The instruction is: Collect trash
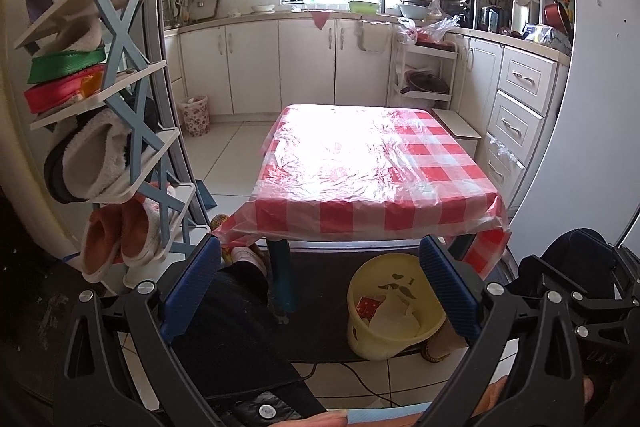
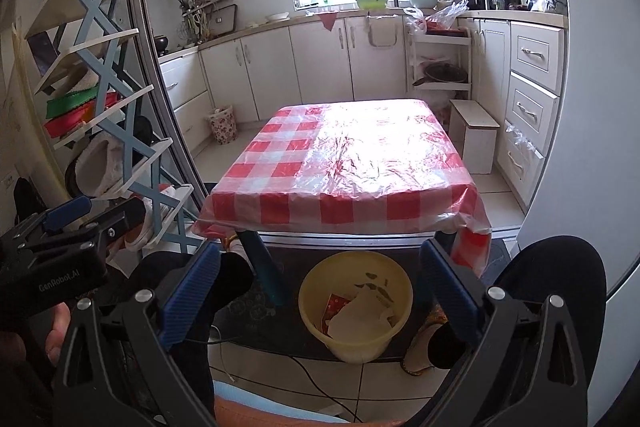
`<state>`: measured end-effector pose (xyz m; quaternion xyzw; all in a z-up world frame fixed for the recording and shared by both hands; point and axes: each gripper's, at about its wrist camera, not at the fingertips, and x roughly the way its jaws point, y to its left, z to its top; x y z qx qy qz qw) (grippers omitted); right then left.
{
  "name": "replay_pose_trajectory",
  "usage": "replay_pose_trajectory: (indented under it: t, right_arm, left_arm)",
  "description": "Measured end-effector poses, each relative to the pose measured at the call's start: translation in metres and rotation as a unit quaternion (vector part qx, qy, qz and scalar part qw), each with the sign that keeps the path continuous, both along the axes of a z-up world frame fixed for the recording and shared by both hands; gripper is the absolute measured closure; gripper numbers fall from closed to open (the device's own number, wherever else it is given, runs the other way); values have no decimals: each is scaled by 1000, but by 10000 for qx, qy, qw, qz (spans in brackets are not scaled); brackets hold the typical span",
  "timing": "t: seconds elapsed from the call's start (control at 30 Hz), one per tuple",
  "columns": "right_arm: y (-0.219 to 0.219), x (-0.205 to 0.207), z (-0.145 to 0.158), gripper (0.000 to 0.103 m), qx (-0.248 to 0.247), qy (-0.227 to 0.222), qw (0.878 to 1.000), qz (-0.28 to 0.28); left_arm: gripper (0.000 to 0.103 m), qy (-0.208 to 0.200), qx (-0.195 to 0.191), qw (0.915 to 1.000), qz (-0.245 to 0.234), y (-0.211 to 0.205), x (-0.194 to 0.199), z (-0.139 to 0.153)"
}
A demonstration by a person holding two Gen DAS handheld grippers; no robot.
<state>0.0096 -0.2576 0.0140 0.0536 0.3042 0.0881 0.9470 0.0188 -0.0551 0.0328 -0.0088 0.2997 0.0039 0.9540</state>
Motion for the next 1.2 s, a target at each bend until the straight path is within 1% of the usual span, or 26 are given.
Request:
replay_pose_trajectory:
  t: [1.2]
  right_arm:
    - [-2, -2, -1, 7, -72, 36, 10000, -16]
  left_arm:
    - [8, 57, 38, 10000, 31, 3, -3, -2]
